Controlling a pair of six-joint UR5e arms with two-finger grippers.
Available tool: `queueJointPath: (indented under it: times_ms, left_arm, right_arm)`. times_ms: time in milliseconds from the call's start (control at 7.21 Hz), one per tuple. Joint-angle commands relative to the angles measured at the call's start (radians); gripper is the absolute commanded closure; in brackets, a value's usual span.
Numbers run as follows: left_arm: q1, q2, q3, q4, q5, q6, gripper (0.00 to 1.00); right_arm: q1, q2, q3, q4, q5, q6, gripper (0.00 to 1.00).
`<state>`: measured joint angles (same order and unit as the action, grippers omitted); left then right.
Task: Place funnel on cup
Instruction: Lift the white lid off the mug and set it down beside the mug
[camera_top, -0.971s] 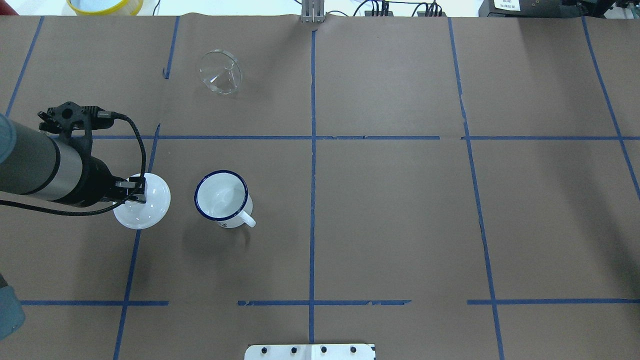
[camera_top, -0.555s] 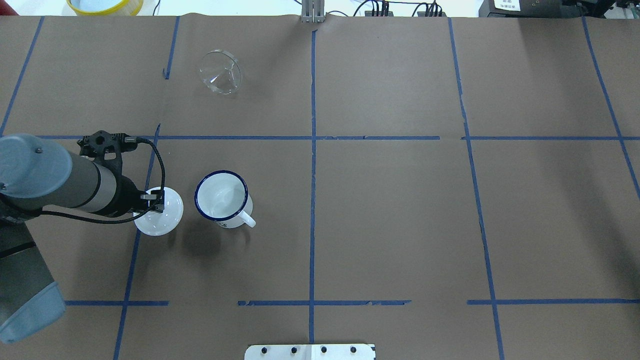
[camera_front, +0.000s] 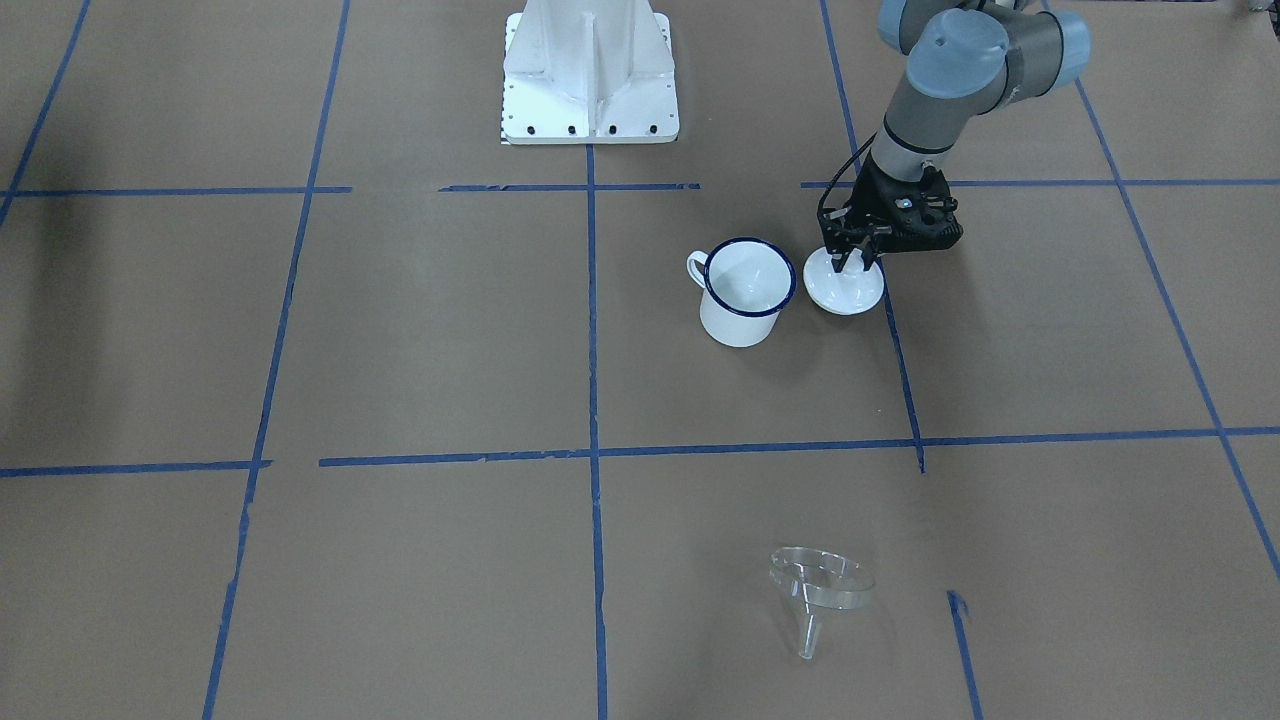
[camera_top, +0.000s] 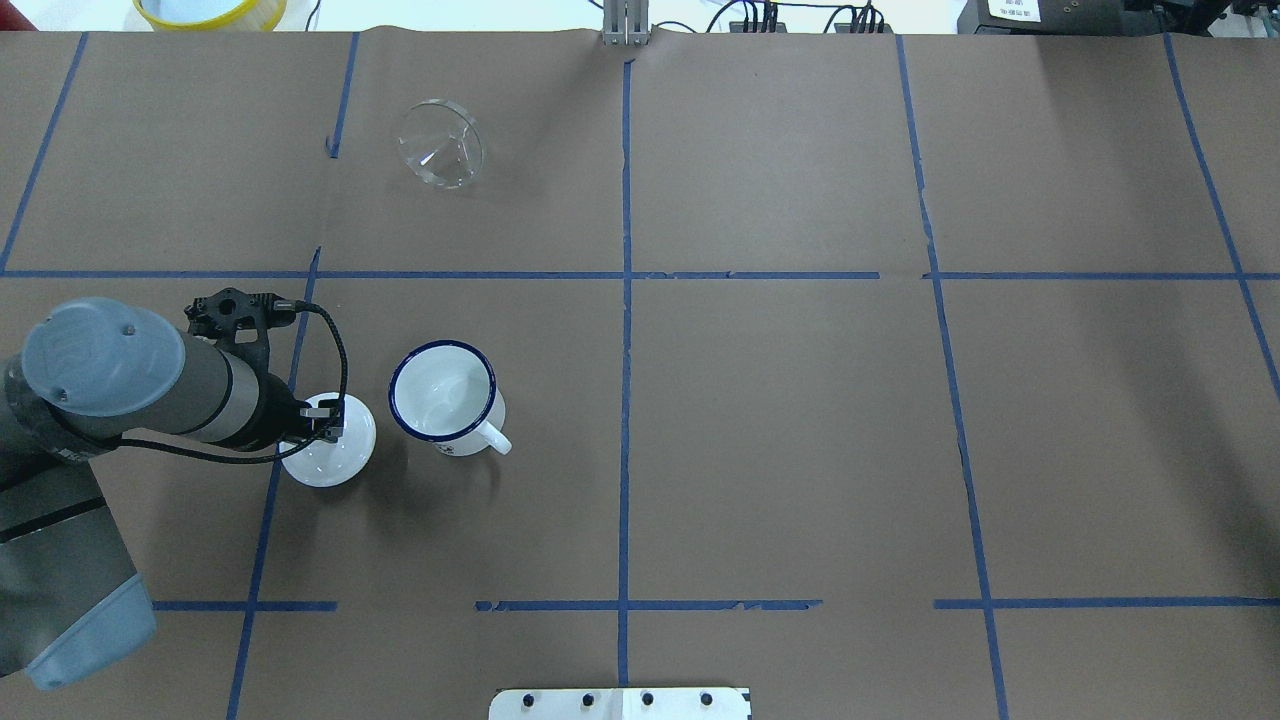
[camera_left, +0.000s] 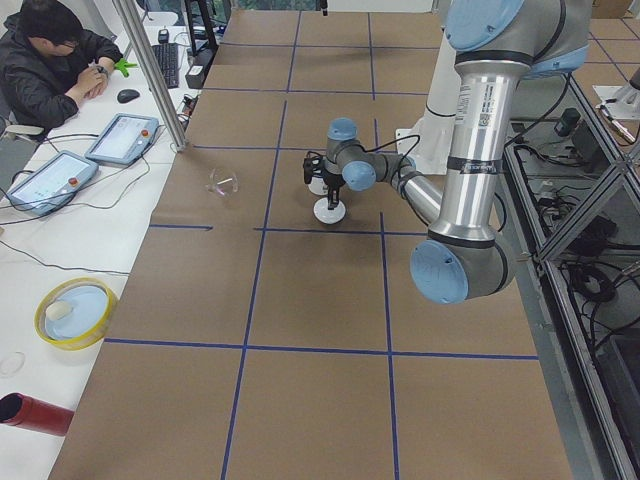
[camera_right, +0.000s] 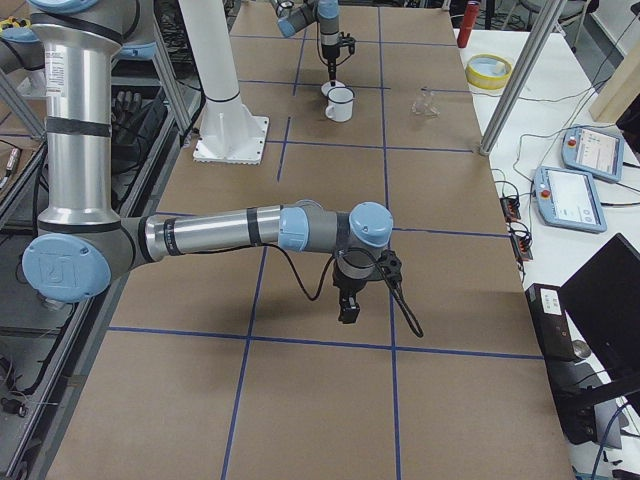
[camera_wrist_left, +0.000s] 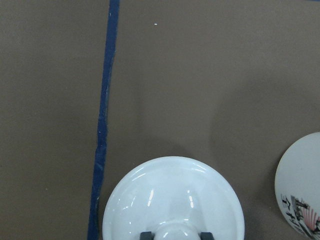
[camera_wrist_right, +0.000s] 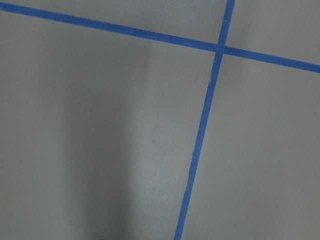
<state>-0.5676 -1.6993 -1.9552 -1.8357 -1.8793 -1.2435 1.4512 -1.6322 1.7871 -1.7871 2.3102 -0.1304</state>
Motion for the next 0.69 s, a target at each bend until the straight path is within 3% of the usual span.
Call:
queueJointPath:
  times_ms: [0,139,277,416,555]
  left_arm:
    - [0.005,-0.006,0.012,0.000,0.000,0.001,1.00]
    - [0.003,-0.016,0.019,0.000,0.000,0.003,0.89]
    - [0.003,-0.025,0.030,0.000,0.000,0.003,0.65]
    - [0.003,-0.028,0.030,0.000,0.000,0.003,0.20]
    - [0.003,-0.026,0.030,0.000,0.002,0.001,0.00]
  right_arm:
    - [0.000,0.000,0.000,0.000,0.000,0.000,0.00]
    - [0.000,0.000,0.000,0.000,0.000,0.000,0.00]
    - [0.000,0.000,0.000,0.000,0.000,0.000,0.00]
    - [0.000,0.000,0.000,0.000,0.000,0.000,0.00]
    - [0.000,0.000,0.000,0.000,0.000,0.000,0.00]
